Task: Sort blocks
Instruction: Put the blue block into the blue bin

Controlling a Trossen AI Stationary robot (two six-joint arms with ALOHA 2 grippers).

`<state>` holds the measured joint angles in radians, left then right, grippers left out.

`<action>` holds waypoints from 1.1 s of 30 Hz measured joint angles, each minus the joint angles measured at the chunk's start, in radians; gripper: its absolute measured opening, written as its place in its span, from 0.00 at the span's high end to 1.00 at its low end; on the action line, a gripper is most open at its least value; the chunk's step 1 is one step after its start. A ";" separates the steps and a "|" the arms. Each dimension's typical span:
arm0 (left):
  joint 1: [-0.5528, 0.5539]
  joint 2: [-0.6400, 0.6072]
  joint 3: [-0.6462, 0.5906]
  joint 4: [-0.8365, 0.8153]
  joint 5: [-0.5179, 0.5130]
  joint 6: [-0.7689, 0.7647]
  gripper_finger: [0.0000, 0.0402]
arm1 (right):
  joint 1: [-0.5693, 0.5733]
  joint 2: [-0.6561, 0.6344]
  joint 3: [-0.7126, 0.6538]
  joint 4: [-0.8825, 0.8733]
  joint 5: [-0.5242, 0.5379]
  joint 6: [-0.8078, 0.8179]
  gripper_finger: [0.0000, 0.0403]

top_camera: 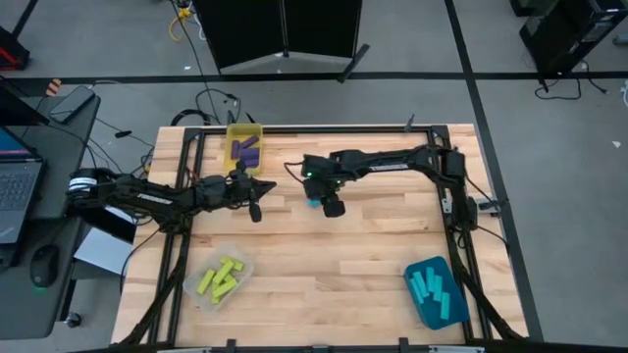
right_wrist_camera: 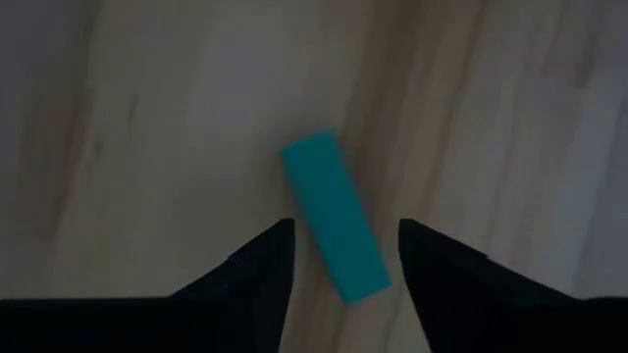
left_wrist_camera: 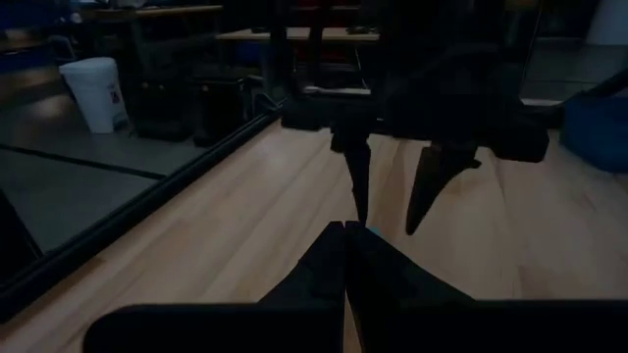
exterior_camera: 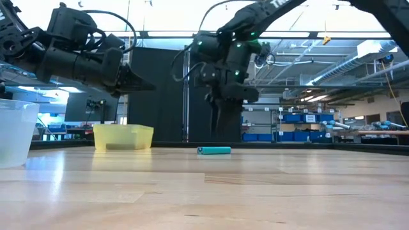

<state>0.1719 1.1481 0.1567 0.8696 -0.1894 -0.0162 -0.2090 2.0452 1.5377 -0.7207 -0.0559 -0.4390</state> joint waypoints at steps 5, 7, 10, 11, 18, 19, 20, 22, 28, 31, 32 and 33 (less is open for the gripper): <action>0.000 0.000 0.000 -0.022 0.000 0.014 0.96 | 0.004 0.090 0.096 -0.108 0.034 -0.074 0.43; 0.000 0.000 0.000 -0.033 0.000 0.013 0.96 | 0.005 0.115 0.120 -0.117 0.038 -0.096 0.41; 0.000 0.000 0.000 -0.037 0.000 0.011 0.96 | 0.006 0.141 0.133 -0.121 0.038 -0.134 0.39; 0.000 0.000 0.000 -0.037 0.000 0.010 0.96 | 0.006 0.147 0.133 -0.124 0.038 -0.148 0.39; 0.000 0.000 0.000 -0.037 0.000 0.010 0.96 | 0.007 0.147 0.126 -0.128 0.037 -0.152 0.45; 0.000 0.000 0.000 -0.037 0.000 0.009 0.96 | 0.007 0.147 0.126 -0.129 0.031 -0.151 0.47; 0.000 0.000 0.000 -0.037 0.000 0.009 0.96 | 0.007 0.147 0.126 -0.128 0.015 -0.151 0.50; 0.000 0.000 0.000 -0.037 0.000 0.008 0.96 | 0.007 0.145 0.107 -0.108 -0.013 -0.156 0.54; 0.000 0.000 0.000 -0.037 -0.001 0.006 0.96 | 0.007 0.141 0.063 -0.092 -0.028 -0.155 0.64; 0.000 0.000 0.000 -0.037 -0.001 0.005 0.96 | 0.007 0.138 0.047 -0.081 -0.024 -0.155 0.66; 0.000 0.000 0.000 -0.037 -0.001 0.005 0.96 | 0.007 0.138 0.047 -0.082 -0.019 -0.151 0.67; 0.000 0.000 0.000 -0.037 -0.001 0.005 0.96 | 0.007 0.139 0.047 -0.083 -0.016 -0.144 0.67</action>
<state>0.1719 1.1481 0.1570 0.8322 -0.1902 -0.0113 -0.2020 2.1838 1.5845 -0.8034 -0.0722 -0.5833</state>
